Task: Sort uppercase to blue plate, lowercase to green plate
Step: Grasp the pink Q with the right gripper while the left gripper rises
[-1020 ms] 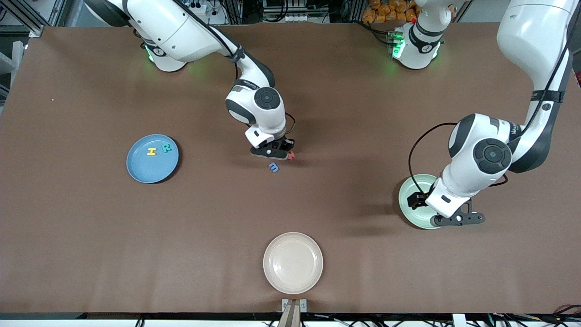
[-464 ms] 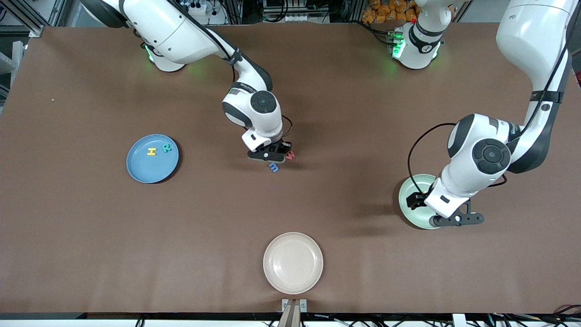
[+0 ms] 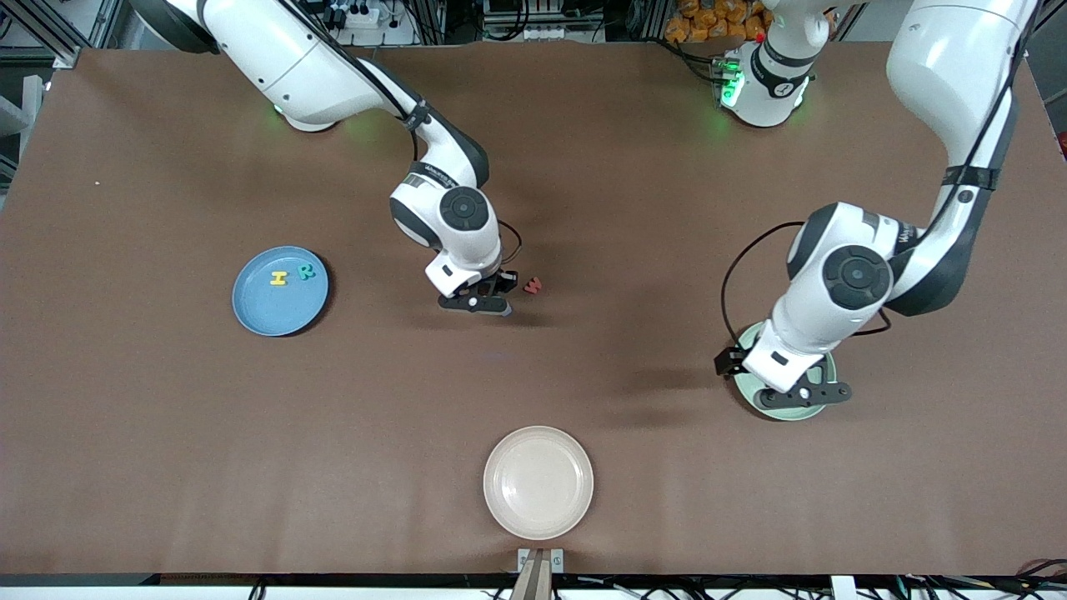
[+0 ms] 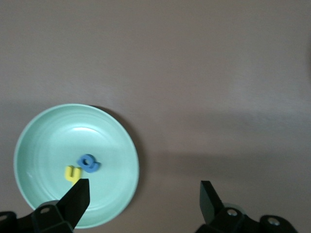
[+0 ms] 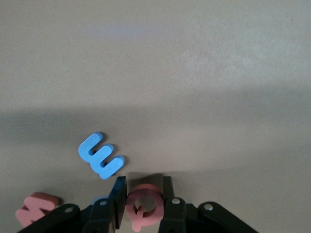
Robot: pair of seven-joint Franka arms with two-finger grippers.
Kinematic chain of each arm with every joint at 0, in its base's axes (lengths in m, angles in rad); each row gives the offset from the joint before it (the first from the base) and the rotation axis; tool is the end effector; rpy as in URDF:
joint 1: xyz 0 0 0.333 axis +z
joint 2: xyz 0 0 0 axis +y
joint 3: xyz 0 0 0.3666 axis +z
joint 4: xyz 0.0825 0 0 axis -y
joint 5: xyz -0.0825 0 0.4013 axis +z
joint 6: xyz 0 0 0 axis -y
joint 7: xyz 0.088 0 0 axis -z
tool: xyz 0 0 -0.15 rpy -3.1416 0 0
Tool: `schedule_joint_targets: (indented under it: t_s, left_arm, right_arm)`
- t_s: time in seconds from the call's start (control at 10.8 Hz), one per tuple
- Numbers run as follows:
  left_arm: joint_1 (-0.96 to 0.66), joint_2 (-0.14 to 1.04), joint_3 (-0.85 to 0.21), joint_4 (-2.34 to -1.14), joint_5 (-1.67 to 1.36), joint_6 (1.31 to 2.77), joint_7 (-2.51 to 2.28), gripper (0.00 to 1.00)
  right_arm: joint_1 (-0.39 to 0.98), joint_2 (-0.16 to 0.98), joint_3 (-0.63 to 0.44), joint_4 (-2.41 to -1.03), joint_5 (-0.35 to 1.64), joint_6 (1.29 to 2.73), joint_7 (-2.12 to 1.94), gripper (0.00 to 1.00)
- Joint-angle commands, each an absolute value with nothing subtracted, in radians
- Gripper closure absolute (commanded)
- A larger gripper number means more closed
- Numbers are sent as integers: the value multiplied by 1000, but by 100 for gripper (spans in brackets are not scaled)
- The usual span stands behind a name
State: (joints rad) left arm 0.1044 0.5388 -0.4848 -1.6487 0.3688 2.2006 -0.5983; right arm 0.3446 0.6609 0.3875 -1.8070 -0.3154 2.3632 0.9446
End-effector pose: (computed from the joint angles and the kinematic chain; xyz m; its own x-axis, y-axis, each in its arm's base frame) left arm 0.6983 -0.2058 0.3275 0.9909 0.0792 0.1085 0.0812 -0.9966 -0.0140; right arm 0.5283 0.4361 0.1789 0.9979 -0.0507 -0.0408 -0.0501 -0.9986 0.0160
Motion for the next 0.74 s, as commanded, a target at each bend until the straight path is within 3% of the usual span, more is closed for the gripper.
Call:
schedule_joint_targets:
  t_s: [0.0, 0.65]
  left_arm:
    - [28, 546, -480, -1628, 356, 2181, -731, 0]
    - [-173, 584, -483, -1628, 351, 2161, -1202, 0]
  right_arm:
    - [292, 611, 390, -1793, -224, 2272, 754, 78]
    - [245, 529, 221, -1805, -221, 2183, 291, 81]
